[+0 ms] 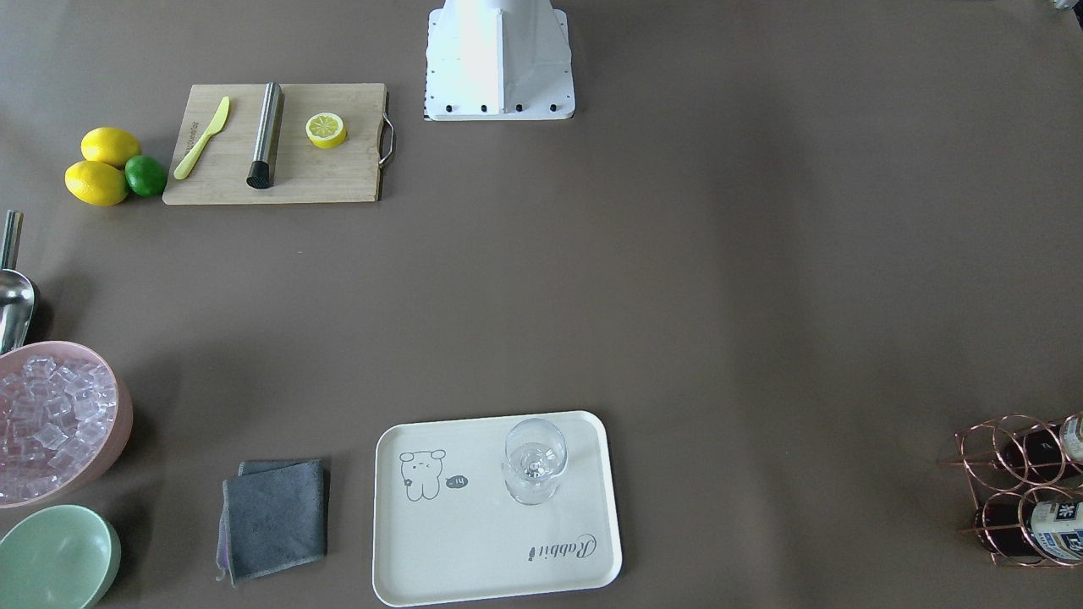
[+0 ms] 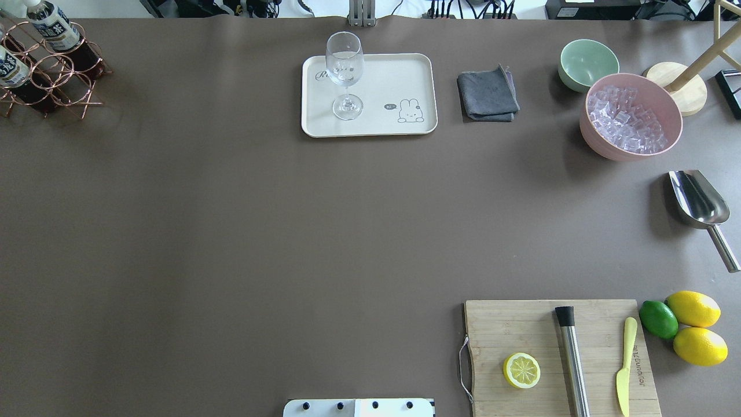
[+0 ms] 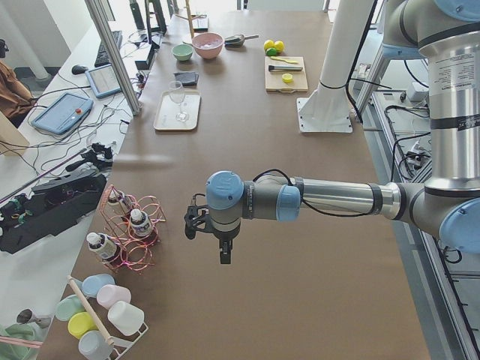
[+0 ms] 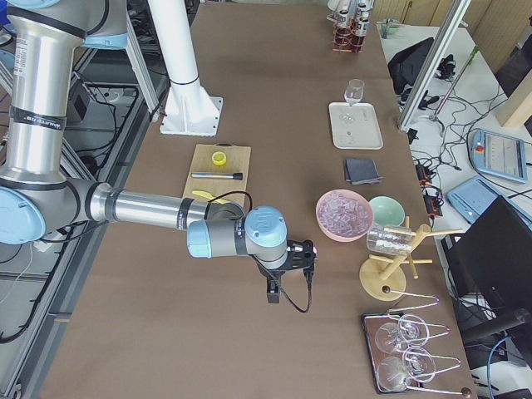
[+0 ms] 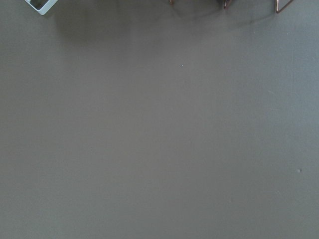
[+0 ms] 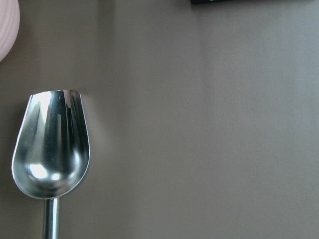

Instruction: Take tea from basket to plate

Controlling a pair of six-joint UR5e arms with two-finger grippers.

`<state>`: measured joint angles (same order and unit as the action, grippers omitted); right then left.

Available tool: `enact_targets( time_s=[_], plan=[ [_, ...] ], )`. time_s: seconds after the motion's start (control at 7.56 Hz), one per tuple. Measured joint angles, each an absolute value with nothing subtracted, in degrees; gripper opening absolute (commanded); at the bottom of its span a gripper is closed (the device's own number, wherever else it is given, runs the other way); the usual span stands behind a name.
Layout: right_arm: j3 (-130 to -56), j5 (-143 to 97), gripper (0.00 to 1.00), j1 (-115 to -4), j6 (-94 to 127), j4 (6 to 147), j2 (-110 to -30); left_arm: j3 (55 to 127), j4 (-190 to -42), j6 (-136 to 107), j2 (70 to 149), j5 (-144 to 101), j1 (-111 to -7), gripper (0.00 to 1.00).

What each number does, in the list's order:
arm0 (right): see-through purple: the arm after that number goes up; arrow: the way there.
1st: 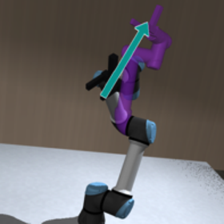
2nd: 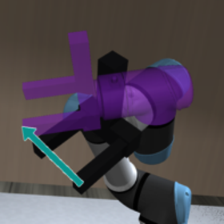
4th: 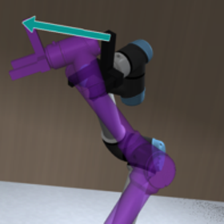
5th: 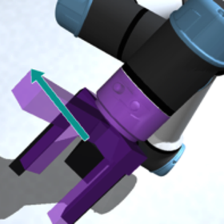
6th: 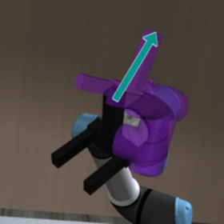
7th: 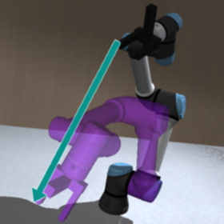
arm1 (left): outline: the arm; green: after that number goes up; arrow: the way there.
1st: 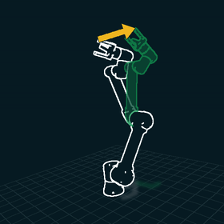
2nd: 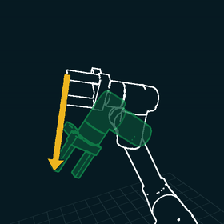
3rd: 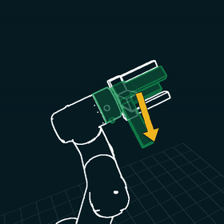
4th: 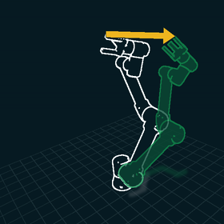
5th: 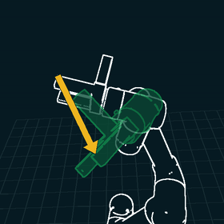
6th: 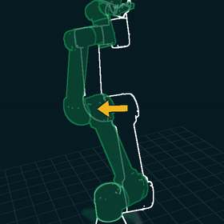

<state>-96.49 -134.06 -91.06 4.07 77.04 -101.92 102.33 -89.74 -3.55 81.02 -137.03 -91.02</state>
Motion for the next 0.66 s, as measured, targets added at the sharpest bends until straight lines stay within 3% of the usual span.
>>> enact_targets(
  time_s=[0.66],
  plan=[
    [-97.5, -134.2, 1.0, -91.0, 4.0, 78.2, -102.2, 102.1, -89.6, -3.9, 80.7, -137.1, -91.2, 0.98]
  ],
)
